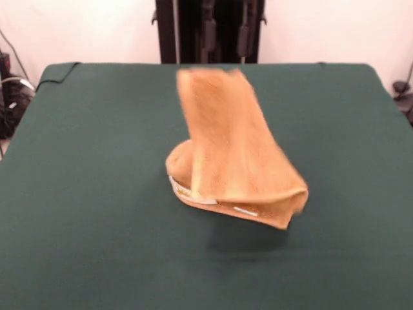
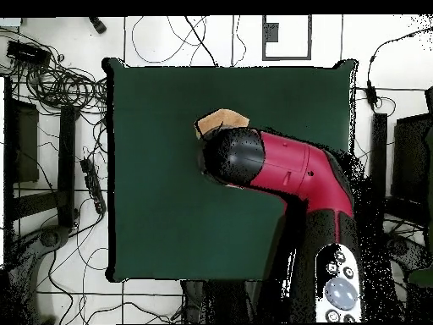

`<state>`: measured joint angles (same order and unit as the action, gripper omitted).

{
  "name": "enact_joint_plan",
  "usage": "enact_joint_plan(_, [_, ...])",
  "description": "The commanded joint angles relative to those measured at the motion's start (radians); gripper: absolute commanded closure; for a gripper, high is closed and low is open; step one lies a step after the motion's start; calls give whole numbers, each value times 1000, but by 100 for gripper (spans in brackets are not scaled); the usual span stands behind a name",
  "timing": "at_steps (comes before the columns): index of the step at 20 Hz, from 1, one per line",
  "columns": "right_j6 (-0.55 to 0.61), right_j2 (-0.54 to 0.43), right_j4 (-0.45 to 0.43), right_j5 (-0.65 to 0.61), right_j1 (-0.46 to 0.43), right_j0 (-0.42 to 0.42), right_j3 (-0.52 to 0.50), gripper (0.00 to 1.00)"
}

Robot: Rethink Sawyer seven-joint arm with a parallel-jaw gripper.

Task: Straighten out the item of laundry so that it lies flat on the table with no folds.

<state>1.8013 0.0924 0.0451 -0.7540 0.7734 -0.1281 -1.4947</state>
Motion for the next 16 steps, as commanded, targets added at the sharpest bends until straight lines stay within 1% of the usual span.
enact_joint_plan(1, [259,-29,56,85,-76,22,-106,0])
enact_joint_plan(6, [250,-21,62,99,-73,27,-114,0])
enact_joint_plan(9, [291,18,55,72,-79,57,-90,0])
enact_joint_plan(11, [303,17,73,79,-78,59,-103,0])
enact_joint_plan(14, [279,8,86,98,-82,49,-108,0])
enact_joint_plan(16, [244,-3,87,86,-82,32,-100,0])
